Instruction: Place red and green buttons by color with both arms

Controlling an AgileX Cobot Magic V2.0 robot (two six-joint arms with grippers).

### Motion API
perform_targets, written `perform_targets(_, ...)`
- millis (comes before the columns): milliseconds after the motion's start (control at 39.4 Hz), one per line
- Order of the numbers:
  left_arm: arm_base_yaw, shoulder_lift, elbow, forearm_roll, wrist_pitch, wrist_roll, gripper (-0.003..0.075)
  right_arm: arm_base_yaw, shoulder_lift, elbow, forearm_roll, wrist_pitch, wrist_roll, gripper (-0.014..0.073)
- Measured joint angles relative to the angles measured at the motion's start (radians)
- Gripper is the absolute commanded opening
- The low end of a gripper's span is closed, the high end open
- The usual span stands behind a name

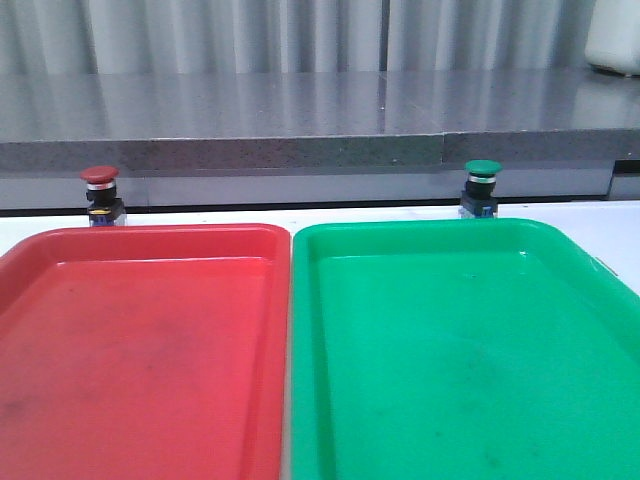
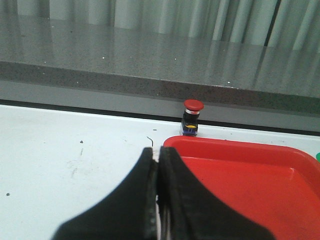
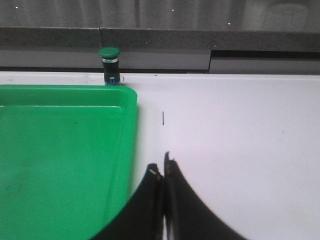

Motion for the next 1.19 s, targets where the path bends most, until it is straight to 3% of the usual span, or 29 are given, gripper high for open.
perform_targets(177, 0.000, 0.000, 0.000, 0.002, -0.021, 0.000, -0.0020, 0.000, 0.000, 0.000, 0.002, -0.064, 0.000, -0.0118)
perform_targets(406, 0.000, 0.000, -0.018, 0.004, -0.202, 0.000, -0.0020, 0.000, 0.000, -0.011, 0.002, -0.181, 0.000, -0.0118)
perform_targets(558, 0.000, 0.021, -0.188, 0.016, -0.096, 0.000, -0.0020, 0.000, 0.000, -0.170, 0.002, -0.102, 0.000, -0.0118)
perform_targets(761, 0.000, 0.245, -0.396, 0.037, 0.067, 0.000, -0.0020, 0.000, 0.175, -0.434, 0.002, 0.118, 0.000, -0.0118)
perform_targets(963, 0.000, 0.383, -0.438, 0.037, 0.112, 0.000, -0.0015, 0.000, 0.368, -0.533, 0.002, 0.165, 0.002, -0.0109)
perform_targets(1065, 0.000, 0.392, -0.442, 0.037, 0.119, 0.000, 0.0053, 0.000, 0.398, -0.540, 0.002, 0.158, 0.002, -0.0006)
perform_targets(1192, 0.000, 0.392, -0.442, 0.037, 0.118, 0.000, 0.0335, 0.000, 0.398, -0.542, 0.002, 0.156, 0.002, 0.0317)
